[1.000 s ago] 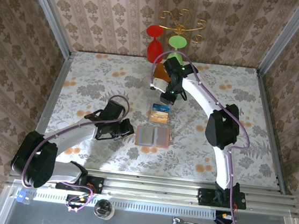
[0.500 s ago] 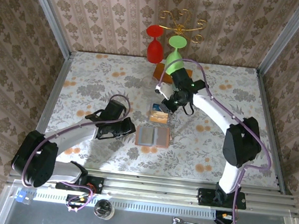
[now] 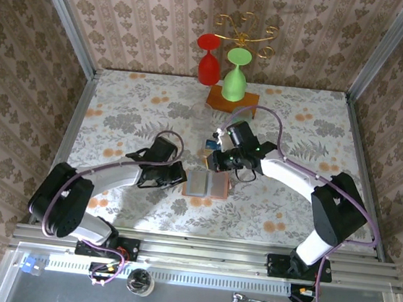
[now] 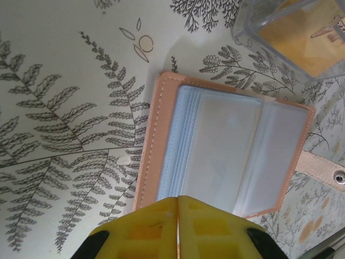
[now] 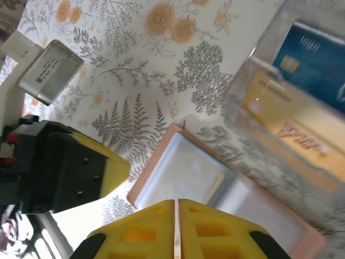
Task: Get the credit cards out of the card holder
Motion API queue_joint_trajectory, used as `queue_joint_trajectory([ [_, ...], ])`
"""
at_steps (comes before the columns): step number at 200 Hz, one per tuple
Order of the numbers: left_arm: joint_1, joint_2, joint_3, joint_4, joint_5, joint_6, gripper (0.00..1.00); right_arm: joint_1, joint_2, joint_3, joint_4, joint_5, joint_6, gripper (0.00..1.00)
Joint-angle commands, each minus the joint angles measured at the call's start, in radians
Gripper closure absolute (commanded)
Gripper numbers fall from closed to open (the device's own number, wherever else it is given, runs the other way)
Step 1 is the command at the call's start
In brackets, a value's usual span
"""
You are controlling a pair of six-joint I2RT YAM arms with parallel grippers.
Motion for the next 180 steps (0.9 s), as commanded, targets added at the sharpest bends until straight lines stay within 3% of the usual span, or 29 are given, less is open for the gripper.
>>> queue_joint_trajectory([
  [1, -0.003, 0.022, 0.031, 0.014, 0.012, 0.015, 0.91, 0.022, -0.019, -0.032, 0.062, 0.002, 0.124, 0.88],
  [141, 0.03, 0.079, 0.004, 0.037, 0.038, 0.078, 0.96, 0.031, 0.022, -0.088, 0.029, 0.043, 0.313, 0.89],
  [180, 0.04, 0.098, -0.018, 0.063, 0.064, 0.081, 0.97, 0.032, 0.041, -0.083, 0.043, 0.049, 0.359, 0.83],
])
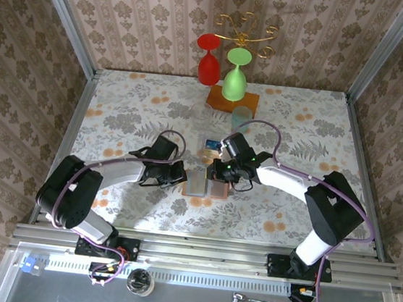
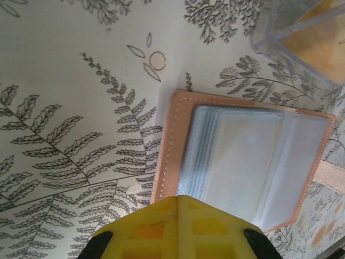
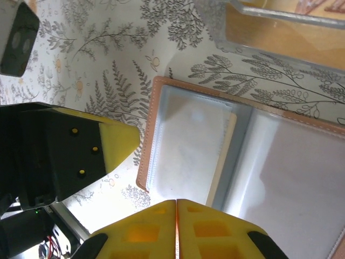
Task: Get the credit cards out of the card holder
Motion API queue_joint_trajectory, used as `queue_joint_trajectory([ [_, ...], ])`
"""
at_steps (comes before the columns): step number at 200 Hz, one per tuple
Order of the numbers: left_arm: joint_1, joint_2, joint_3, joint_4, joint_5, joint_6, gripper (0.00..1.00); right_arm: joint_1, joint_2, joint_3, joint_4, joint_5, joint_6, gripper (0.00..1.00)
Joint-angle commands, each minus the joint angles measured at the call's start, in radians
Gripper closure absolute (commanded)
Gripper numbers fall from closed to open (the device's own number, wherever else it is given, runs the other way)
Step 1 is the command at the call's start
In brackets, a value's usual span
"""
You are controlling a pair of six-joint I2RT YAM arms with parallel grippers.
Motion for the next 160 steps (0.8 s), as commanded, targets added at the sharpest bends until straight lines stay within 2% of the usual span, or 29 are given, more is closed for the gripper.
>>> queue_joint_trajectory([
  [1, 0.007, 0.014, -0.021, 0.02, 0.027, 0.027, 0.97, 0.004, 0.019, 0.021, -0.012, 0.026, 0.054, 0.83],
  [120, 0.017, 0.02, -0.047, 0.018, 0.038, 0.034, 0.97, 0.03, 0.1, 0.075, -0.016, -0.009, 0.071, 0.64],
  [160, 0.019, 0.014, -0.051, 0.013, 0.038, 0.036, 0.97, 0.033, 0.129, 0.098, -0.024, -0.025, 0.069, 0.65],
])
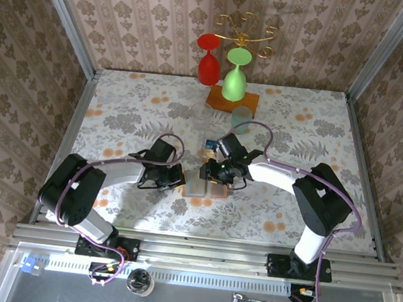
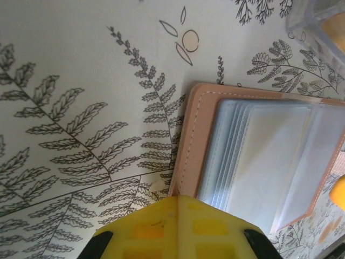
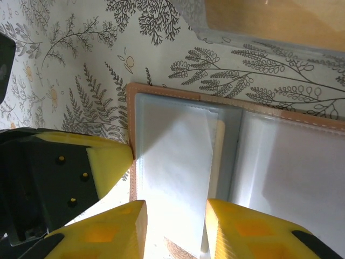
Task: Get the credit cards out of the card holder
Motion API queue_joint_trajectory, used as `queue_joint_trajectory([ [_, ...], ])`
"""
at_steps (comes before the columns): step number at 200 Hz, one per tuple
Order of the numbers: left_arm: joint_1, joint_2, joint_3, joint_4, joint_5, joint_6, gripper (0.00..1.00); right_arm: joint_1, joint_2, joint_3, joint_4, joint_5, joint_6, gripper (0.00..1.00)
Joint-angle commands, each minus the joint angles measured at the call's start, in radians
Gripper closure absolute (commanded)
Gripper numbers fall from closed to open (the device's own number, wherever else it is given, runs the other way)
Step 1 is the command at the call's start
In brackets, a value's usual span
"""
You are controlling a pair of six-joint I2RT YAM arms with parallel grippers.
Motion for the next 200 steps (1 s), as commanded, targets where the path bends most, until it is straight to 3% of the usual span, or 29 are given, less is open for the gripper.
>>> queue_joint_trajectory([
  [1, 0.006, 0.004, -0.016, -0.01, 0.01, 0.028, 0.97, 0.007, 0.025, 0.033, -0.02, -0.028, 0.016, 0.65],
  [67, 0.013, 0.0, -0.03, -0.007, 0.006, 0.031, 0.97, 0.025, 0.068, 0.063, -0.008, -0.05, 0.025, 0.72],
  [200, 0.032, 0.01, -0.026, -0.005, 0.021, 0.047, 0.97, 0.029, 0.129, 0.118, -0.091, -0.041, -0.005, 0.72],
])
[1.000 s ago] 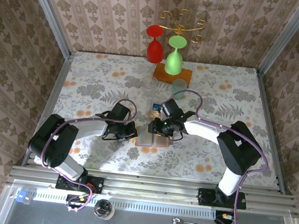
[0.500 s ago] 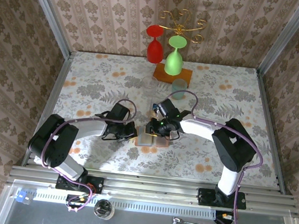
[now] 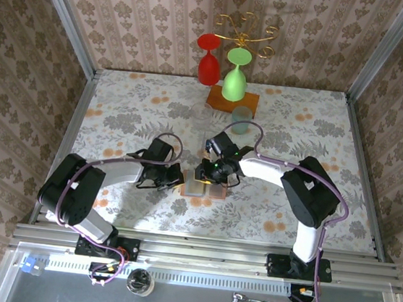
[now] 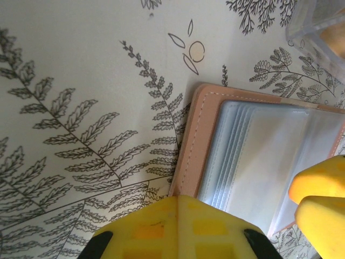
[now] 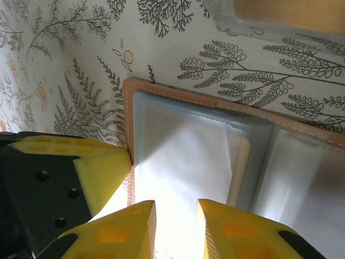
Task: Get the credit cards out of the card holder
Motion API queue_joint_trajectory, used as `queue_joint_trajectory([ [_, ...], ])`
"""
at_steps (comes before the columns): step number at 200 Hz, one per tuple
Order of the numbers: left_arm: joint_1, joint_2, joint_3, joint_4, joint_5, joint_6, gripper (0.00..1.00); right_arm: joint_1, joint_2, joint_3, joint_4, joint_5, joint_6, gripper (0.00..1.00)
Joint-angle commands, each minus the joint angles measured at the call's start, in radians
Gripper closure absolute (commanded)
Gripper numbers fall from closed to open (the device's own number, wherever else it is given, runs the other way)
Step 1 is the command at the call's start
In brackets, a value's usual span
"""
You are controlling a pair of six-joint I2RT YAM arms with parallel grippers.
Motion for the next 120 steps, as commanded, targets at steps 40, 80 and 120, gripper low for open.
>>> queue_joint_trajectory([
  [40, 0.006, 0.01, -0.02, -0.018, -0.003, 0.022, 0.97, 0.004, 0.013, 0.017, -0.062, 0.027, -0.015, 0.71],
  [80, 0.006, 0.012, -0.019, -0.021, -0.003, 0.024, 0.97, 0.004, -0.001, 0.006, -0.089, 0.066, -0.018, 0.71],
  [120, 0.006, 0.013, -0.018, -0.023, -0.004, 0.022, 0.97, 0.003, -0.023, -0.008, -0.105, 0.101, -0.024, 0.72],
])
